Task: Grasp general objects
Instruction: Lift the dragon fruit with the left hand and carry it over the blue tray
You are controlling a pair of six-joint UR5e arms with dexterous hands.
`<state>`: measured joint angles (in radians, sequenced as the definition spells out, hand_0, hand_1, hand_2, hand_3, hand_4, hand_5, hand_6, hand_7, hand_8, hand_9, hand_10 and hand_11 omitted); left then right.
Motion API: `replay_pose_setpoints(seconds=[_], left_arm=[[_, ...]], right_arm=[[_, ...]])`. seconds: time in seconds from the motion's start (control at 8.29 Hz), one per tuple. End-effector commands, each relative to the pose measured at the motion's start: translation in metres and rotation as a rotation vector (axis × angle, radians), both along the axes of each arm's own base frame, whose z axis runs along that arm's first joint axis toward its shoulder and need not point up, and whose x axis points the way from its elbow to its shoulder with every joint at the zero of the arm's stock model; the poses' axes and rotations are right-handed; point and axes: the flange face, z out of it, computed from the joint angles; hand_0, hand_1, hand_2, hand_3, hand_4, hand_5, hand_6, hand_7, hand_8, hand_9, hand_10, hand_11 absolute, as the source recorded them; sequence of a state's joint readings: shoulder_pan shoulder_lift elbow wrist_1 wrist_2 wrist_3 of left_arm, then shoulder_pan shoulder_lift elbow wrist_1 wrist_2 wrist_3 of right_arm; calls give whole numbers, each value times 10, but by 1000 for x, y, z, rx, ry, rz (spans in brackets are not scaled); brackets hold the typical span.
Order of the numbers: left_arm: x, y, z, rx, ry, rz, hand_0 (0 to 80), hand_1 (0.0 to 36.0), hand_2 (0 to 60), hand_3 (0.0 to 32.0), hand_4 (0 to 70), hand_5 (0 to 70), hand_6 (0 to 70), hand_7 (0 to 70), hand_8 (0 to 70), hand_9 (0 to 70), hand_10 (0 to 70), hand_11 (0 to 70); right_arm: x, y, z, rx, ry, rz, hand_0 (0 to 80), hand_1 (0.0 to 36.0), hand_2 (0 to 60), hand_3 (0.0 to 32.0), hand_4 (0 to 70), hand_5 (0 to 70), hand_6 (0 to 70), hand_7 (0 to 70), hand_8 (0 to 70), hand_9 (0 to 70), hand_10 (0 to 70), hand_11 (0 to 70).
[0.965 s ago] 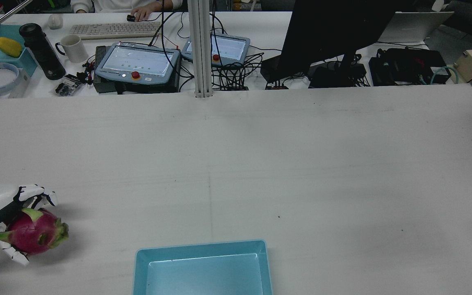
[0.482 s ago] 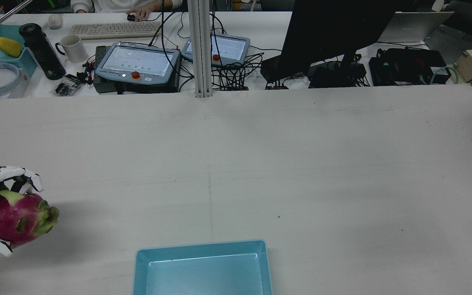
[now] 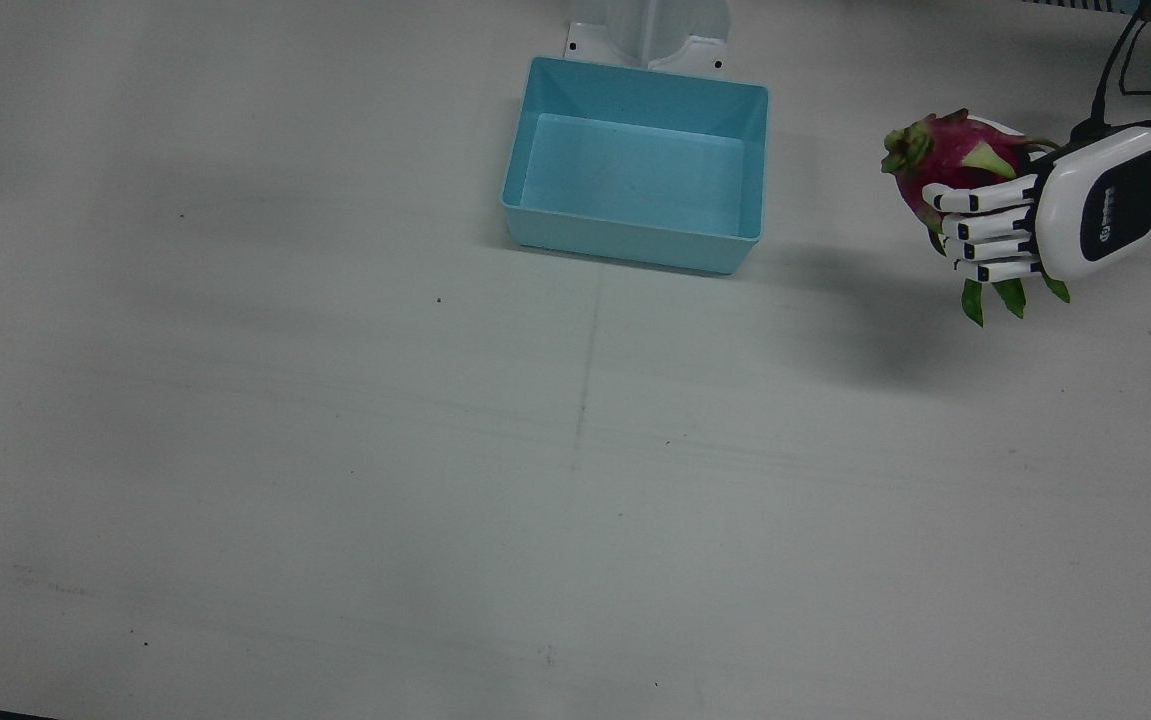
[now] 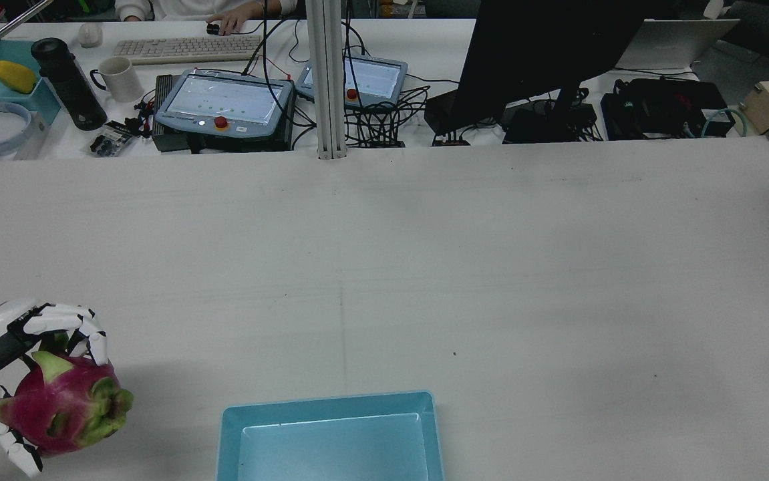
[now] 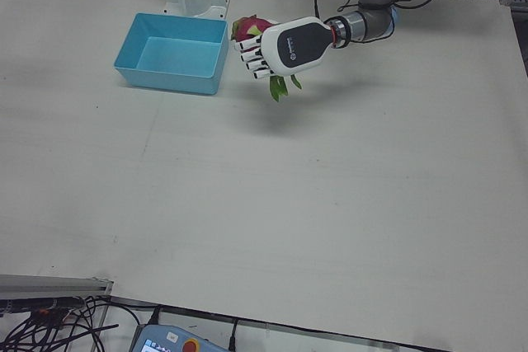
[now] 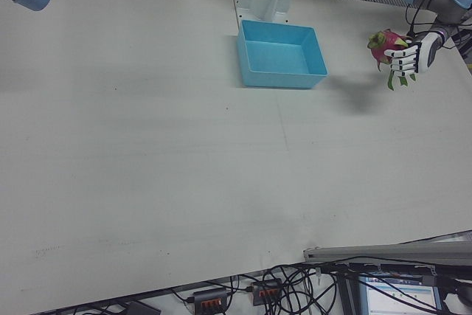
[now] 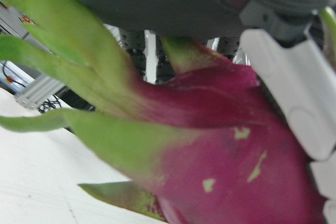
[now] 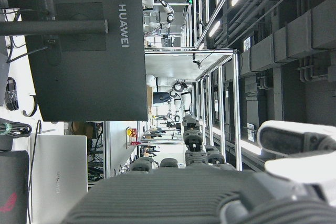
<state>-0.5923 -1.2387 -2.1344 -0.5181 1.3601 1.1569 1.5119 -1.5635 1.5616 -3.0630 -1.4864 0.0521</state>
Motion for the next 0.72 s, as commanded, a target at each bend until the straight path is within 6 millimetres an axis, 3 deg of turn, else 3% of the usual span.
replay_pose_setpoints(seconds=[0.0, 0.12, 0.36, 0.6], left_arm=[[30, 29, -44, 63, 114, 108, 597, 360, 600, 0, 285, 700, 700, 700, 503, 689, 654, 700], [43, 41, -55, 78, 149, 155, 610, 360, 600, 0, 292, 700, 700, 700, 512, 698, 654, 700], [88, 61, -83, 99, 205, 239, 618, 360, 600, 0, 304, 700, 700, 700, 523, 700, 653, 700], [121, 73, -108, 109, 226, 272, 634, 360, 600, 0, 298, 700, 700, 700, 516, 700, 643, 700]], right_arm=[[0, 0, 0, 0, 0, -1, 0, 0, 0, 0, 0, 0, 0, 0, 0, 0, 0, 0], [0, 1, 1, -1, 0, -1, 0, 0, 0, 0, 0, 0, 0, 0, 0, 0, 0, 0], [0, 1, 1, -2, 0, 1, 0, 0, 0, 0, 0, 0, 0, 0, 0, 0, 0, 0], [0, 1, 1, -2, 0, 1, 0, 0, 0, 0, 0, 0, 0, 0, 0, 0, 0, 0]])
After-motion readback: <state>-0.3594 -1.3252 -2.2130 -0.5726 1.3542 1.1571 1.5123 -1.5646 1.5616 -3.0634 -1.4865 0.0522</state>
